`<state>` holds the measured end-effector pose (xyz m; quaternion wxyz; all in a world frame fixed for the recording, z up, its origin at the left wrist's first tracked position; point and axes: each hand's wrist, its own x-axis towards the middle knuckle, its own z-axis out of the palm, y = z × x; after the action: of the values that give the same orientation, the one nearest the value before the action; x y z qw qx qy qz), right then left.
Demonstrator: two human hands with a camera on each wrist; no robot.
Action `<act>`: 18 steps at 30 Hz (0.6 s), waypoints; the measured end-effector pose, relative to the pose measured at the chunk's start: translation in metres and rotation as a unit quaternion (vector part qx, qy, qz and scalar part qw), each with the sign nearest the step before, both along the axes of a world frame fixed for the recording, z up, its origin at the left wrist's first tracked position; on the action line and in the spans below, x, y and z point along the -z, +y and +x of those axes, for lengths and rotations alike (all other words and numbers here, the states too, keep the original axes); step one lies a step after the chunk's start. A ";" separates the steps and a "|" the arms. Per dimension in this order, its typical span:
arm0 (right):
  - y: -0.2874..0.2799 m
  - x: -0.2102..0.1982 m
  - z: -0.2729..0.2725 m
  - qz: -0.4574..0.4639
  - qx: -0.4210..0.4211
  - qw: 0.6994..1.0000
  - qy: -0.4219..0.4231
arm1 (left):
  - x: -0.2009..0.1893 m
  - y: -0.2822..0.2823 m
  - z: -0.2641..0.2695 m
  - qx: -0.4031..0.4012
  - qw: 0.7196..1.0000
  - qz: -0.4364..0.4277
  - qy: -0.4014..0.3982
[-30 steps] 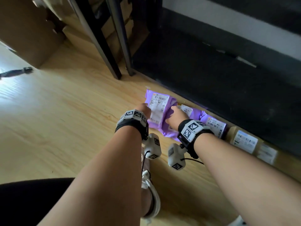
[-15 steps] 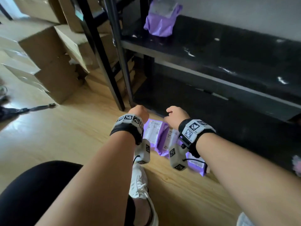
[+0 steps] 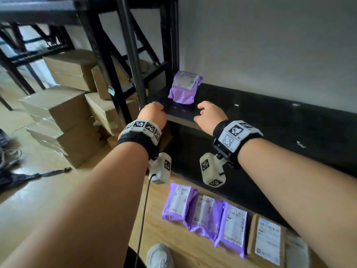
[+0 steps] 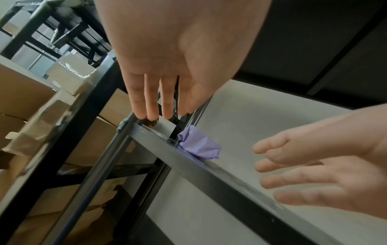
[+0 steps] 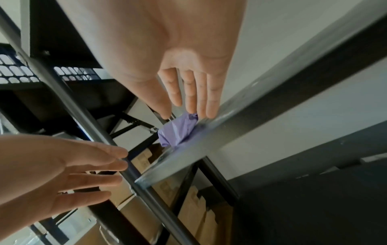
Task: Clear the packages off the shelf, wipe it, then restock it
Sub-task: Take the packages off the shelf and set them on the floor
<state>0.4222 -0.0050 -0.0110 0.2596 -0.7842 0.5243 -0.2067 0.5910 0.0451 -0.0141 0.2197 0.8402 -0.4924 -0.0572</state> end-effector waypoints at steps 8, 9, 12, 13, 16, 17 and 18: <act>-0.047 -0.013 0.021 0.055 0.020 0.998 -0.020 | -0.002 -0.044 -0.005 -0.032 0.987 -0.054 0.151; -0.054 -0.013 0.024 0.060 0.023 0.998 -0.021 | -0.002 -0.051 -0.004 -0.030 0.985 -0.059 0.161; -0.076 -0.013 0.034 0.072 0.037 0.997 -0.017 | -0.002 -0.075 0.001 -0.018 0.983 -0.058 0.174; -0.084 -0.012 0.038 0.077 0.040 0.996 -0.016 | -0.001 -0.082 0.004 -0.018 0.983 -0.055 0.176; -0.105 -0.010 0.048 0.080 0.042 0.996 -0.013 | 0.002 -0.102 0.010 -0.023 0.980 -0.039 0.193; -0.111 -0.009 0.052 0.079 0.041 0.996 -0.012 | 0.004 -0.108 0.011 -0.024 0.980 -0.034 0.196; -0.116 -0.007 0.055 0.077 0.039 0.996 -0.012 | 0.006 -0.112 0.013 -0.022 0.981 -0.028 0.192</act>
<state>0.4769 -0.1212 -0.0042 0.3175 -0.7382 0.5657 -0.1851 0.6039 -0.0673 -0.0205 0.3347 0.8179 -0.4236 -0.1990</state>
